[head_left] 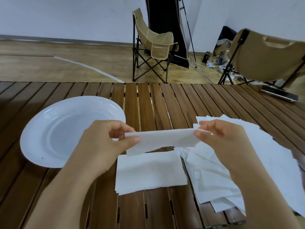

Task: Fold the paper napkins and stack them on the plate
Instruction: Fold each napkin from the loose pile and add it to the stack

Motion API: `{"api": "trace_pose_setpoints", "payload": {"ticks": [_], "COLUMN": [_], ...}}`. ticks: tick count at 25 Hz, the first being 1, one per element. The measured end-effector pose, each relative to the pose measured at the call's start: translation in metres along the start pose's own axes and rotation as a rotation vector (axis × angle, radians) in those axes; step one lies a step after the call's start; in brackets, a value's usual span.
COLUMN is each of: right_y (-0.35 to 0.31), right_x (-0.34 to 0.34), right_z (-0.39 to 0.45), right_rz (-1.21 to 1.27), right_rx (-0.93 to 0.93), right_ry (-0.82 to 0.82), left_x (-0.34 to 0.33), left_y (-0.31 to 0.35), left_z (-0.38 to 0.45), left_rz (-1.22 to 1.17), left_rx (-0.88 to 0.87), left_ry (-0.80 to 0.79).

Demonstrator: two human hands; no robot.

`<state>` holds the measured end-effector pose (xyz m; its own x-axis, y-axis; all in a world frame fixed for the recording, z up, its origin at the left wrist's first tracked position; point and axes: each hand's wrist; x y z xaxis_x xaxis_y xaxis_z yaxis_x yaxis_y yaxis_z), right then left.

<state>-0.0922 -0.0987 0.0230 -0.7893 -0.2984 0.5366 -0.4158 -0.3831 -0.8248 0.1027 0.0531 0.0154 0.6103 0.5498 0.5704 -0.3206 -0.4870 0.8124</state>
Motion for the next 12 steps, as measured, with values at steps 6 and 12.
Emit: {"api": "trace_pose_setpoints", "payload": {"ticks": [6, 12], "right_y": [0.026, 0.06], "right_x": [-0.033, -0.079], "right_z": [0.008, 0.004], "right_rz": [0.002, -0.198], "right_rx": [-0.151, -0.169], "right_ry": [-0.018, -0.102], "left_x": [-0.013, -0.04], "left_y": [-0.014, -0.037], "left_z": [0.012, 0.027], "left_rz": [0.122, 0.348], "left_rx": [0.183, 0.39], "left_ry": [0.091, 0.081]}}
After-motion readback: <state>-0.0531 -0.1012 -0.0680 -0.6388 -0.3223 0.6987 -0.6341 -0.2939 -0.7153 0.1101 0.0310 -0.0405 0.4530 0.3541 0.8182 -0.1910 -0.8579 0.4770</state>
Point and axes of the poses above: each hand's wrist, its own z-axis towards the middle knuckle, its own x-axis out of the back of the hand, y = z × x, and after that the axes turned 9 degrees about x, right-handed
